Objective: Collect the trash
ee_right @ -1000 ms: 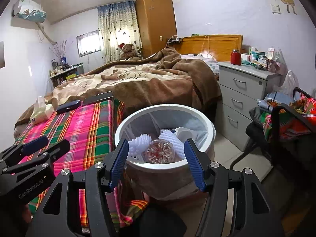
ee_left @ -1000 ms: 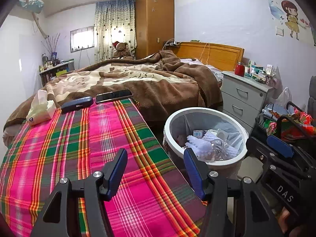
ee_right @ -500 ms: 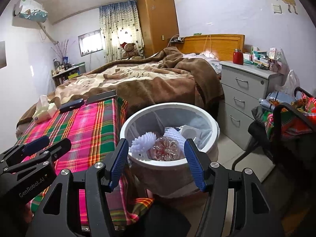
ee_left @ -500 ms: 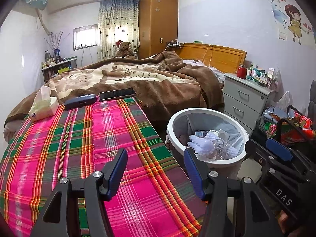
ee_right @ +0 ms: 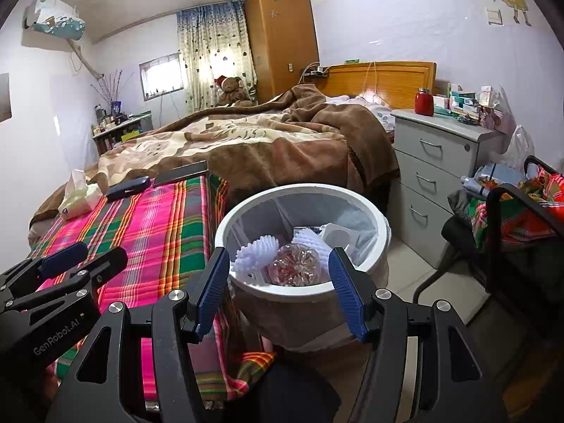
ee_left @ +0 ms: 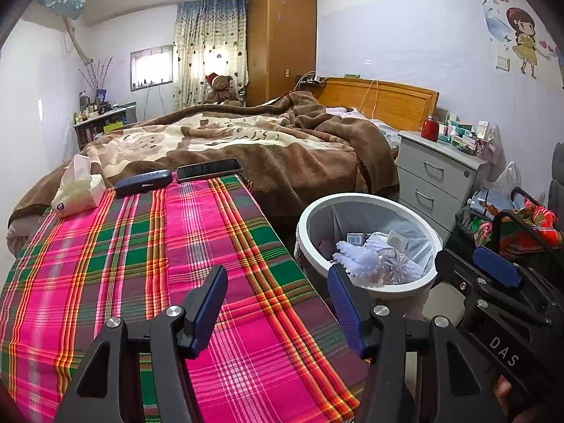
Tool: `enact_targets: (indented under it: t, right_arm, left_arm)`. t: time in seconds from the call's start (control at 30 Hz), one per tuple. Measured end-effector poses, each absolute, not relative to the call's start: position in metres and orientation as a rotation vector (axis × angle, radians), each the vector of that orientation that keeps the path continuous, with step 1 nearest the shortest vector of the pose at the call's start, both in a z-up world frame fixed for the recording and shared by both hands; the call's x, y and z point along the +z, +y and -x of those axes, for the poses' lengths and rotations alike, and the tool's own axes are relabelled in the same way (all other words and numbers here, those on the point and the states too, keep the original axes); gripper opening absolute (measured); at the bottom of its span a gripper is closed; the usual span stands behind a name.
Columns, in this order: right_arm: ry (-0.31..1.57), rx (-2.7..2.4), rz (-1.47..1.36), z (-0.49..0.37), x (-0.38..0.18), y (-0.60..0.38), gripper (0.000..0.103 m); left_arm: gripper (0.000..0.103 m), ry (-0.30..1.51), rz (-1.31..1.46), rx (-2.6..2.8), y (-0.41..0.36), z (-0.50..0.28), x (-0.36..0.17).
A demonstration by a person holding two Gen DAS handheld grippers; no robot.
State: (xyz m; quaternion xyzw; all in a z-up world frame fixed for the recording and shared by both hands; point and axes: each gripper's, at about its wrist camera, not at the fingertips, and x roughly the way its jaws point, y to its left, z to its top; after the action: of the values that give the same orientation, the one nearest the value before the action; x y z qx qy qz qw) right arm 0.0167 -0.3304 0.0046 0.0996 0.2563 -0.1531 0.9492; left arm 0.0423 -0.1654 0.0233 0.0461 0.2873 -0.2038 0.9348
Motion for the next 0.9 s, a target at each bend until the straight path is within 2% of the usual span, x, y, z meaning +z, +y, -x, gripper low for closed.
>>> enact_targets:
  t: [0.9]
  right_arm:
    - [0.528, -0.316, -0.207, -0.0129, 0.0029, -0.3302, 0.060]
  left_arm:
    - [0.059, 0.598, -0.091, -0.425, -0.1656, -0.0426, 0.0215]
